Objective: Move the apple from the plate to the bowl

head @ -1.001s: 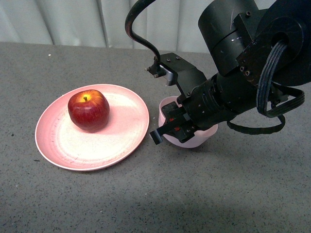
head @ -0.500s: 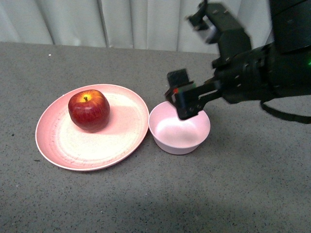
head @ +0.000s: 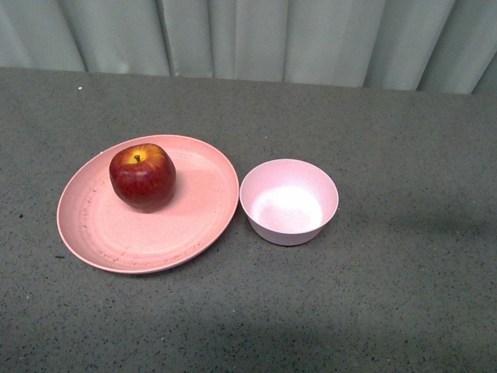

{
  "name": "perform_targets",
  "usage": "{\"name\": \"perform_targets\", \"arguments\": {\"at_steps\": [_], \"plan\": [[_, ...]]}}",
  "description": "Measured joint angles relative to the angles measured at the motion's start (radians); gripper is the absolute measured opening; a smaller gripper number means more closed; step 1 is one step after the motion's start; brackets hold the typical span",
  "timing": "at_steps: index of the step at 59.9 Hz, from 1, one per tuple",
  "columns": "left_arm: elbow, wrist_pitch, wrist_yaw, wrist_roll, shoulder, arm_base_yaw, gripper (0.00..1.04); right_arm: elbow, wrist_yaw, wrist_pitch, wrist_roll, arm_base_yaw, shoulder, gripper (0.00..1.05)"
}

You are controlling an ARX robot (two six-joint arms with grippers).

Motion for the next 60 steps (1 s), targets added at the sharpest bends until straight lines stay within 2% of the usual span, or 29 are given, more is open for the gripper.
{"name": "perform_targets", "arguments": {"at_steps": [6,15,31,36,42,60], "plan": [[0.0,0.0,0.001,0.0,0.0,0.0,0.98,-0.091,-0.041,-0.019,-0.001,-0.034,-0.098,0.26],[0.0,0.0,0.0,0.0,0.0,0.0,0.98,-0.164,-0.071,-0.062,-0.001,-0.068,-0.211,0.01],[0.0,0.0,0.0,0.0,0.0,0.0,0.98,-0.26,-0.12,-0.2,-0.004,-0.117,-0.445,0.01],[0.0,0.0,0.0,0.0,0.0,0.0,0.98,-0.277,-0.192,-0.249,-0.004,-0.167,-0.511,0.01],[0.0,0.0,0.0,0.0,0.0,0.0,0.98,-0.296,-0.194,-0.311,-0.004,-0.195,-0.593,0.01],[0.0,0.0,0.0,0.0,0.0,0.0,0.98,-0.328,-0.199,-0.514,-0.004,-0.197,-0.834,0.01]]}}
